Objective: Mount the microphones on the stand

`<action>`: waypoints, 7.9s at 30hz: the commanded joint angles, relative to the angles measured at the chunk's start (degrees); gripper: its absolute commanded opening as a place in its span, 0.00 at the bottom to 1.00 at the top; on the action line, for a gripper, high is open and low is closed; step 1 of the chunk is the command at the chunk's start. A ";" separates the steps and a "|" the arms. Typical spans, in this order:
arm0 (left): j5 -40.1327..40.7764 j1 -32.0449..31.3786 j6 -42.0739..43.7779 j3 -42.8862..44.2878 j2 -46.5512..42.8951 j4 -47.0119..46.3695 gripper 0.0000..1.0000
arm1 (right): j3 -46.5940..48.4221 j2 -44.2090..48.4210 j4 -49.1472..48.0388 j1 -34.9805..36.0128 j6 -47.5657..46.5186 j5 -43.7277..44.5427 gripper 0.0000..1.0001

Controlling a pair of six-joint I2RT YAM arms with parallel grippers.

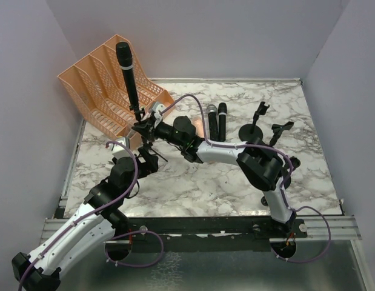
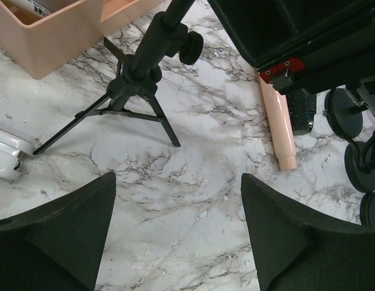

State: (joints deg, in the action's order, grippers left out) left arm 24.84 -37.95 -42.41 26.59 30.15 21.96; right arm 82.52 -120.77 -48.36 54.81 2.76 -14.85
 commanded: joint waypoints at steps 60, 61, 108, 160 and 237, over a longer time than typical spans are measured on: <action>-28.59 0.07 12.95 8.37 20.87 -34.15 0.92 | -17.22 61.88 93.00 -24.14 26.24 68.65 0.70; -29.21 0.07 12.85 8.17 21.16 -34.73 0.92 | -16.71 62.41 96.55 -24.14 28.55 68.50 0.71; -30.49 0.01 11.13 6.08 25.24 -38.30 0.91 | -11.83 64.23 114.64 -24.19 36.38 60.16 0.33; -24.58 0.03 12.96 2.24 12.49 -28.27 0.92 | -16.27 44.40 62.32 -9.68 -12.85 -10.88 0.67; -33.10 -0.09 12.81 0.52 14.96 -33.04 0.89 | 8.59 0.97 75.12 -22.38 4.78 10.94 0.57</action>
State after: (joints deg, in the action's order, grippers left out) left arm -8.43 -37.95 -29.10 27.29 45.87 -10.59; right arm 88.20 -116.77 23.16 32.18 8.93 -3.14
